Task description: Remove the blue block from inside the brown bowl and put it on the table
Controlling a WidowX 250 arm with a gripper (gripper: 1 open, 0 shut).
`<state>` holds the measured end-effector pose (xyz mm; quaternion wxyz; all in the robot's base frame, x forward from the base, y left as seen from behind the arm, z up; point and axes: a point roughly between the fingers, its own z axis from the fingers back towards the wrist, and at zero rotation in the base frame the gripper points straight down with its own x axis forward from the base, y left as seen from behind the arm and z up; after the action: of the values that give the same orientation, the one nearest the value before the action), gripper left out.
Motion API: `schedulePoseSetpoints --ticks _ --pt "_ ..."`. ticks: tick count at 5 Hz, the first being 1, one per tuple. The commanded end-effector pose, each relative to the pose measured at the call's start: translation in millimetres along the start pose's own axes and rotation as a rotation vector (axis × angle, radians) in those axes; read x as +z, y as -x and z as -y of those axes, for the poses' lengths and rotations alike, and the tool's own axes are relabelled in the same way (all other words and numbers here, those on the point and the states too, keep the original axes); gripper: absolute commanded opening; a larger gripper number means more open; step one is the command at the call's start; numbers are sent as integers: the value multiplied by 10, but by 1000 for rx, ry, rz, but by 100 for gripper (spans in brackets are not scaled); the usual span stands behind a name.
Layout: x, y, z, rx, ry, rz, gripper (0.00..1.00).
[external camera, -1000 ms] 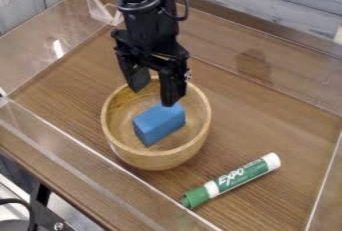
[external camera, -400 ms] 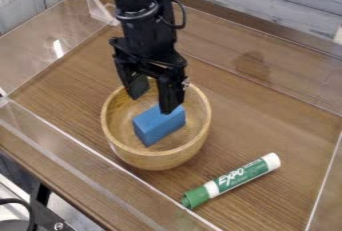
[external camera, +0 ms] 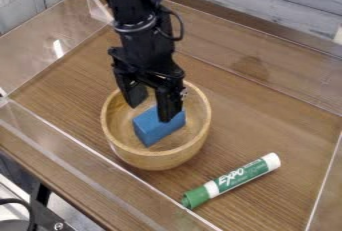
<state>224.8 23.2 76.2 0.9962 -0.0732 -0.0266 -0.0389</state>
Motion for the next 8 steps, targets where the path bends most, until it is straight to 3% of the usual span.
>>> schedulePoseSetpoints --ticks 1,6,7,8 --pt "34 -37 -32 6 -14 47 100" --pt "-326 -22 -57 16 -25 70 100" --pt "-367 -35 -57 17 -27 76 0" --pt "-379 -56 -52 19 -33 79 0"
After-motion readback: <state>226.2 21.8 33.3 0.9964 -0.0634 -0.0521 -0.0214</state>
